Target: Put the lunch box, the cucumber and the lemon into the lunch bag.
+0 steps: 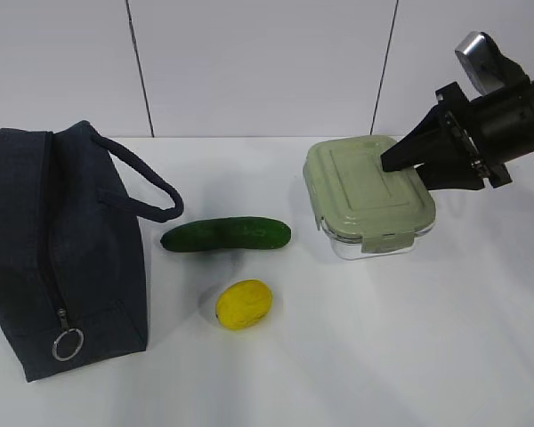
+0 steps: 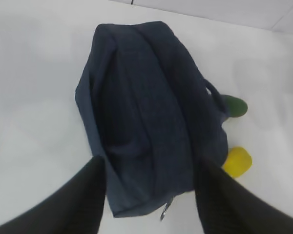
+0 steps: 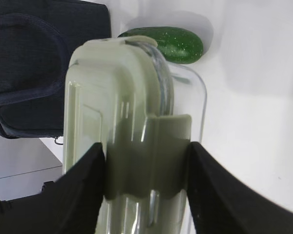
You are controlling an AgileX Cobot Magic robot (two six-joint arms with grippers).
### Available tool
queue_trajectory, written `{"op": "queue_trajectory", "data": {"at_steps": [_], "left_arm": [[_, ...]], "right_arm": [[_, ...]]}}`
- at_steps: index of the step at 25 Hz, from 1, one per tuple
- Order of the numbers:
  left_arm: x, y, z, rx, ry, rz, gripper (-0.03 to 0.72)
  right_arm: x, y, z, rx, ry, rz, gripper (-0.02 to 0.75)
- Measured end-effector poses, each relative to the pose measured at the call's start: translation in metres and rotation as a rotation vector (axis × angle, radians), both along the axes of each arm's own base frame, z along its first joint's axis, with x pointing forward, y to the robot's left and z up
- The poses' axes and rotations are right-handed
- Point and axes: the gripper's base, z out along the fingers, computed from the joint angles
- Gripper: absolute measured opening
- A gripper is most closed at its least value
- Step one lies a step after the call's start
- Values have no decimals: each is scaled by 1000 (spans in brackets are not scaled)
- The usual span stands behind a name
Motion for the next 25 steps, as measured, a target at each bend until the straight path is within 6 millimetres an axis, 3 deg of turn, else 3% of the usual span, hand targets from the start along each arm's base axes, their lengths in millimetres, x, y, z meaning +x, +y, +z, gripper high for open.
{"op": "queue_trajectory", "data": {"at_steps": [5,9,25], "left_arm": [[60,-4,-8,-37,108,13,426],[91,-5,-26,-78,193,33,423],[139,5,-76,-216,314,145,321]], "right_arm": [[0,0,0,-6,-4,8,389],[-1,-1,-1,-20,-6,17,389],[-1,-1,-1,-24,-16,25,389]]}}
